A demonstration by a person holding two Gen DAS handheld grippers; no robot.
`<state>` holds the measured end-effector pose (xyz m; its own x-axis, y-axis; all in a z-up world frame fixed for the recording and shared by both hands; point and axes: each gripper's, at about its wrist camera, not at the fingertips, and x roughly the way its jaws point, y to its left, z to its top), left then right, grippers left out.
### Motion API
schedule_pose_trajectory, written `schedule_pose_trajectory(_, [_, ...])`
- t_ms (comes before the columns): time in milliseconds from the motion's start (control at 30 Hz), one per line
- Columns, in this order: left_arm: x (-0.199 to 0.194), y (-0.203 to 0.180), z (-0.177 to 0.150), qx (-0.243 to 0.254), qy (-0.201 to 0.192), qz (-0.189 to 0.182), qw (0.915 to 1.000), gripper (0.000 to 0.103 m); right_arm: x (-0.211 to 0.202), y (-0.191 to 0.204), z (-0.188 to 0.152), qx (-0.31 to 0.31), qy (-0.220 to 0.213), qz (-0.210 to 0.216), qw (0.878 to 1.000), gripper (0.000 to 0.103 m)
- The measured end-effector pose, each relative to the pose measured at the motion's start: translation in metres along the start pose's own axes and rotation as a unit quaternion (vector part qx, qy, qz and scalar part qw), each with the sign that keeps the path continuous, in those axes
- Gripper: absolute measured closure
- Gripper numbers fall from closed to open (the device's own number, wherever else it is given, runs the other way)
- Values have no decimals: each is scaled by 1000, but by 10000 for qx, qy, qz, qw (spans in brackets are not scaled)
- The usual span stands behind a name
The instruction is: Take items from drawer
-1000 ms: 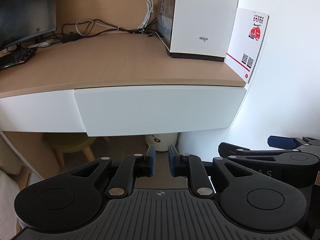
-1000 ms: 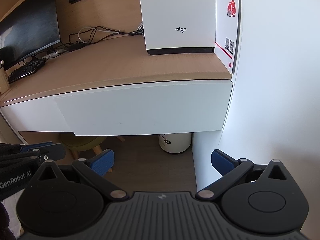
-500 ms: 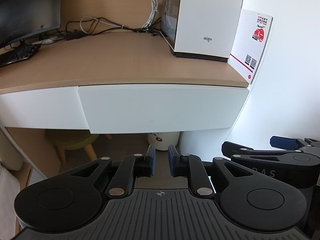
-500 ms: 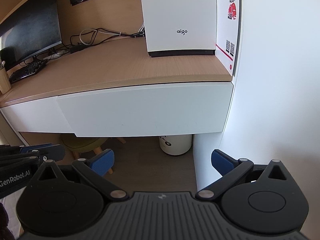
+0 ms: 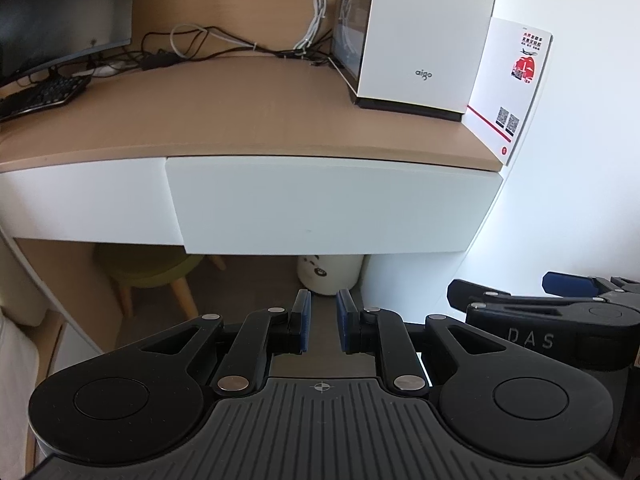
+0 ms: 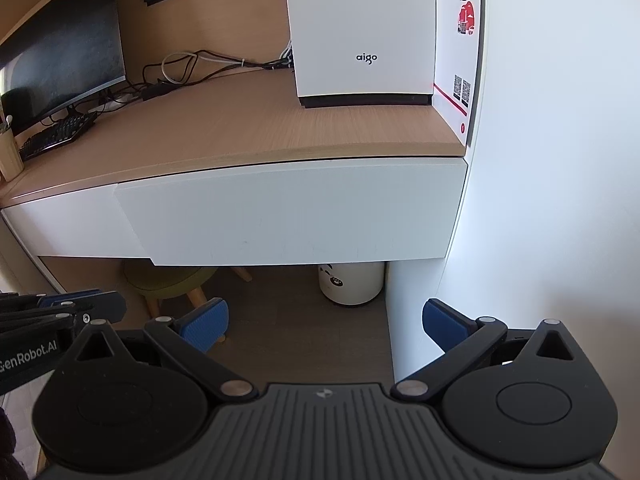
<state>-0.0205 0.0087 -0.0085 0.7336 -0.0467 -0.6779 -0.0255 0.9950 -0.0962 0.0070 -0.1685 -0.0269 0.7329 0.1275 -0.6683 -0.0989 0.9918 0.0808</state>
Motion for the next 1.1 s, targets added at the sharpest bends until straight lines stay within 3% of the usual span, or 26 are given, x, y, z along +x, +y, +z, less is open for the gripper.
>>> schedule_pose_trajectory(400, [19,27,15,-247,13,-335,9991,86,7,16,10,-105,-153,-134,9997,0])
schedule_pose_trajectory(567, [42,72,33,-909,187,-254,9954,86,13,33,22,-275,-270,-280,9989,0])
schedule_pose_trajectory(667, [60,111,50,-1353,362,-119,9901,84,22,40,29,-148,-24,-269,9995,0])
schedule_pose_trajectory(767, [80,141,61,-1519,399,-380,9869,84,26,47,35,-170,158,-216,9995,0])
schedule_pose_trajectory(967, [108,178,79,-1946,-153,-443,9798,84,33,51,31,-224,333,-611,9973,0])
schedule_pose_trajectory(1100, [122,191,96,-1853,-537,-137,9811,84,46,49,28,-299,782,-593,9947,0])
